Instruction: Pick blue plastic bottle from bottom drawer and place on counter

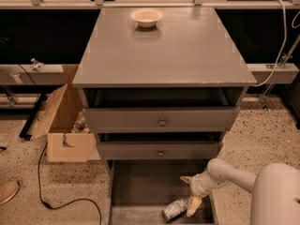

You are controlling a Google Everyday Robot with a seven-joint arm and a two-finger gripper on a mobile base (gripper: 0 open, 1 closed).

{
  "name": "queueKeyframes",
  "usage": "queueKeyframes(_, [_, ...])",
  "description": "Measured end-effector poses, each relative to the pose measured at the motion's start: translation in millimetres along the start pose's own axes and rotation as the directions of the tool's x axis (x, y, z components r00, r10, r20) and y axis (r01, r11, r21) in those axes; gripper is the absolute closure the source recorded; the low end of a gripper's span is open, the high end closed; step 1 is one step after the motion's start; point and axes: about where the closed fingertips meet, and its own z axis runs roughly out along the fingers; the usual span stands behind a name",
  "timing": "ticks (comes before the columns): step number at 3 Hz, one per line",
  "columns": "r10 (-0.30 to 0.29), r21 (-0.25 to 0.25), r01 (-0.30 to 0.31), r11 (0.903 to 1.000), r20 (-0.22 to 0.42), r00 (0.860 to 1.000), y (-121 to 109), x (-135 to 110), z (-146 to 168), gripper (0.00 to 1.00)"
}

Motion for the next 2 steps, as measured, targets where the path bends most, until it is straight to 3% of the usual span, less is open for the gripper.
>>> queueKeyframes(1, [0.0,0.0,0.0,1.0,0.0,1.0,0.1,0.1,0.6,0.0])
queueKeyframes(2, [-0.047,-0.007,0.047,0.9989,0.003,0.999,-7.6,7.9,17.5,0.0])
